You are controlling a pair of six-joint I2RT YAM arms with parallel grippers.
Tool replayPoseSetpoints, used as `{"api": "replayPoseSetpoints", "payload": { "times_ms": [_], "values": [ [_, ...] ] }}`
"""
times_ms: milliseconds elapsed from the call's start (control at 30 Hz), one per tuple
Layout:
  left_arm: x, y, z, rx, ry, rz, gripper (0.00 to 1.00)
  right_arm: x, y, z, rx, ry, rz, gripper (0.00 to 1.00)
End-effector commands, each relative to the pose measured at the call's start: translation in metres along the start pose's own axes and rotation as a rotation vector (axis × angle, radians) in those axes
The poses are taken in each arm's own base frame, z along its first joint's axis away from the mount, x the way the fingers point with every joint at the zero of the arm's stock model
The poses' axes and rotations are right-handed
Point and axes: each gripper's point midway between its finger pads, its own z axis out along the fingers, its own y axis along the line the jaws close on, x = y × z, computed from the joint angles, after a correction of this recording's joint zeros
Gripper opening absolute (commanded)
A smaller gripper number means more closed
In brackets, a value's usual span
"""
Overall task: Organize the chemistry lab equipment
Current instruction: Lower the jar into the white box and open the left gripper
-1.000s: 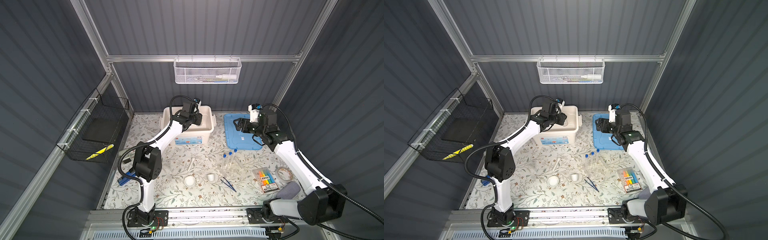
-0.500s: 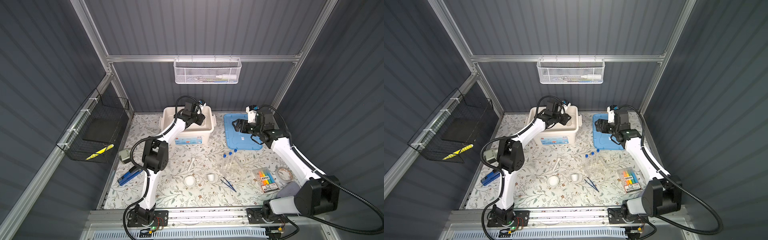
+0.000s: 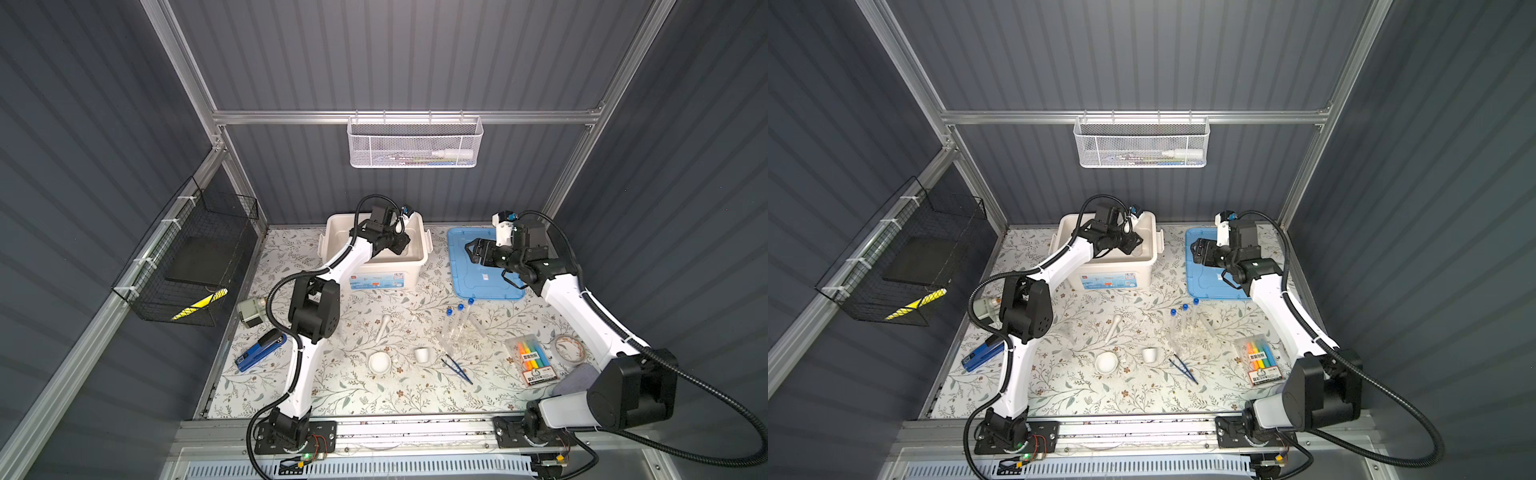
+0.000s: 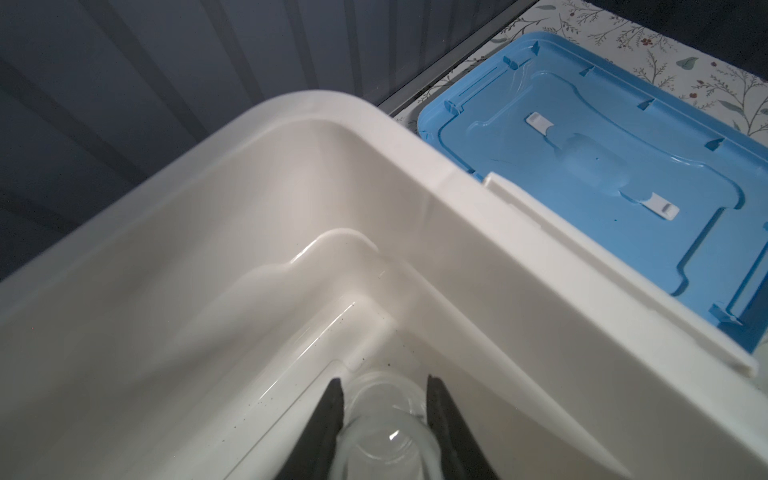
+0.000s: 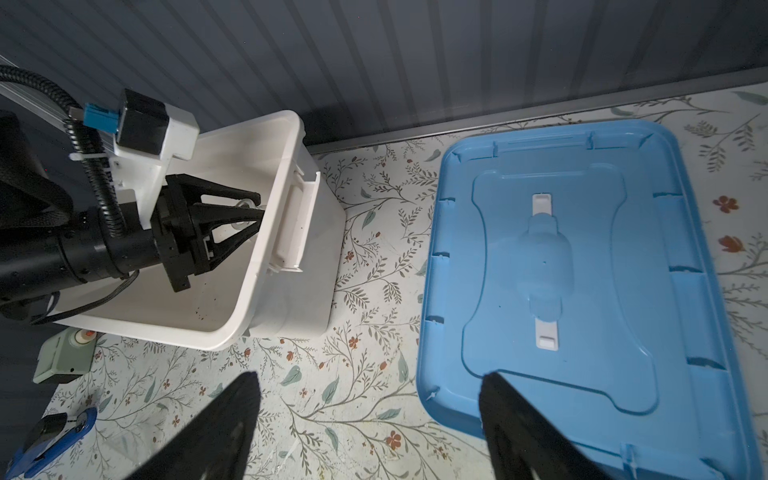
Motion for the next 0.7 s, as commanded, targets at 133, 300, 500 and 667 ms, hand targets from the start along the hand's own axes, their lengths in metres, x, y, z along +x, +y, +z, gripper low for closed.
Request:
{"api": "replayPoseSetpoints", "payload": {
  "times_ms": [133, 300, 500, 667],
  "values": [
    [0.004, 0.017, 0.014, -0.058, 0.008, 0.004, 0.23, 0.002, -0.003, -0.005, 0.014, -0.009, 0.002, 0.84],
    [0.007, 0.024, 0.025, -0.081, 0.010, -0.002, 0.25, 0.003, -0.004, -0.008, 0.019, -0.009, 0.009, 0.84],
    [0.018, 0.032, 0.036, -0.122, 0.030, -0.013, 0.27, 0.004, -0.006, -0.013, 0.034, -0.017, 0.014, 0.84],
    [0.022, 0.041, 0.044, -0.167, 0.039, -0.020, 0.29, 0.006, -0.006, -0.013, 0.033, -0.015, 0.022, 0.84]
  ]
}}
